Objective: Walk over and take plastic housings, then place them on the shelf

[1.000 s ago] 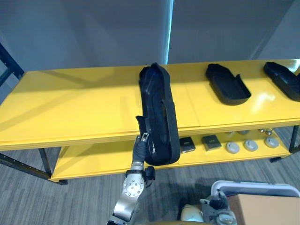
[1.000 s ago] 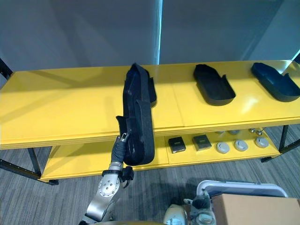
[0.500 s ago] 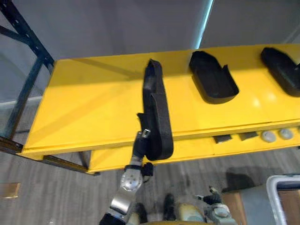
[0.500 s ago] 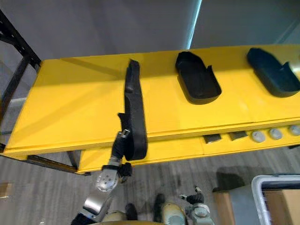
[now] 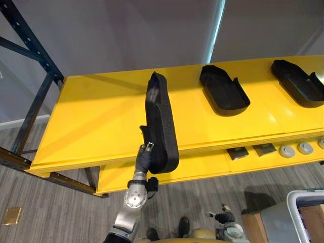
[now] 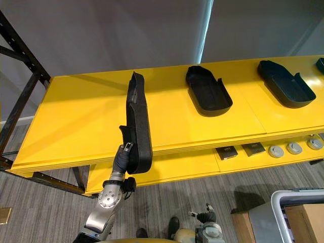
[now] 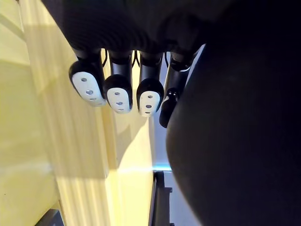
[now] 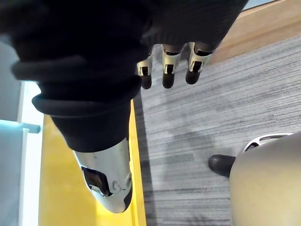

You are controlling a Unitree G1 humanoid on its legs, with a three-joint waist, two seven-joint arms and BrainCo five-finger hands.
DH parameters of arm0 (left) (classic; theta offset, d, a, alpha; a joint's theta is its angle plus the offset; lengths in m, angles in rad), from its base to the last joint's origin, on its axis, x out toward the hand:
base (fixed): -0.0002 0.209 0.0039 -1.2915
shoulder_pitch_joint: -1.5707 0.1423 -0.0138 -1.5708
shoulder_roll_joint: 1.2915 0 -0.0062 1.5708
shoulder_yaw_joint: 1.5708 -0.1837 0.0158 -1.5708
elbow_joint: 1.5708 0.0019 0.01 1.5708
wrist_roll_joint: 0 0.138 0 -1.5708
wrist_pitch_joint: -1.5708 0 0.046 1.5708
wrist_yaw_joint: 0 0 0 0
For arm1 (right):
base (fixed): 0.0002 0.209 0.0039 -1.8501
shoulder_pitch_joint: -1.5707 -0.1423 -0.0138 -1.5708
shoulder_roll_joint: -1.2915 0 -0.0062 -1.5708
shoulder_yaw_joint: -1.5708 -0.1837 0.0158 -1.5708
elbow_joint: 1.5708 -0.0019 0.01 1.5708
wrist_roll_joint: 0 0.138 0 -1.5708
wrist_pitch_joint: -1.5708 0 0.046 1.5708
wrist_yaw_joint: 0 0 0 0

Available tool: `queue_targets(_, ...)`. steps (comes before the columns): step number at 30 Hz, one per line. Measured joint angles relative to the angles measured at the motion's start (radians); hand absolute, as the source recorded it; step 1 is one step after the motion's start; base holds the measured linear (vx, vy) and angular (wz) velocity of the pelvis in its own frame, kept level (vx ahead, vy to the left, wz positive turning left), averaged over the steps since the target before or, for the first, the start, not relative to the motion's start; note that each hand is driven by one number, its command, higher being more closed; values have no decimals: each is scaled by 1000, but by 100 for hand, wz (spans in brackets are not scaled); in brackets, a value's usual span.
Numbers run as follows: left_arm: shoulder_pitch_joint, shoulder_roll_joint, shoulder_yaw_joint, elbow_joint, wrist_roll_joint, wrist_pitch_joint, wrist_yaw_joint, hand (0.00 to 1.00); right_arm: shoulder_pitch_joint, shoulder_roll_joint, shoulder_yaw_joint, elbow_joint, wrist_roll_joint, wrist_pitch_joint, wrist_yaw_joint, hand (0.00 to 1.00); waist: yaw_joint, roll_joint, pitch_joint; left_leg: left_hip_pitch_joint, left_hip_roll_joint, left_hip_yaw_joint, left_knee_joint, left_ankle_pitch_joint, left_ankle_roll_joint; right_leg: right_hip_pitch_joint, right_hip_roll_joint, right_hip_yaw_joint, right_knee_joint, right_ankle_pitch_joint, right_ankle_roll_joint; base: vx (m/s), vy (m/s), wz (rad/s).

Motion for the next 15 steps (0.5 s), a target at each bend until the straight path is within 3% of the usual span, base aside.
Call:
queue_targets(8,-26,9,98,1,50,13,48,100,10,1,8,0,-2,0,1,0,-1,0,-25,-8,-4,-7,-26,16,-6,1,7,-4,-52,24,5,-11,4,2)
queue_targets(15,-275,91,279,137,150,75,154,100,11,-3,21,-1,-10,0,20,0,-2,-2,-27,-11,-5,-16,-27,22,-4,8,10,-11,-69,35,2,30,28,4)
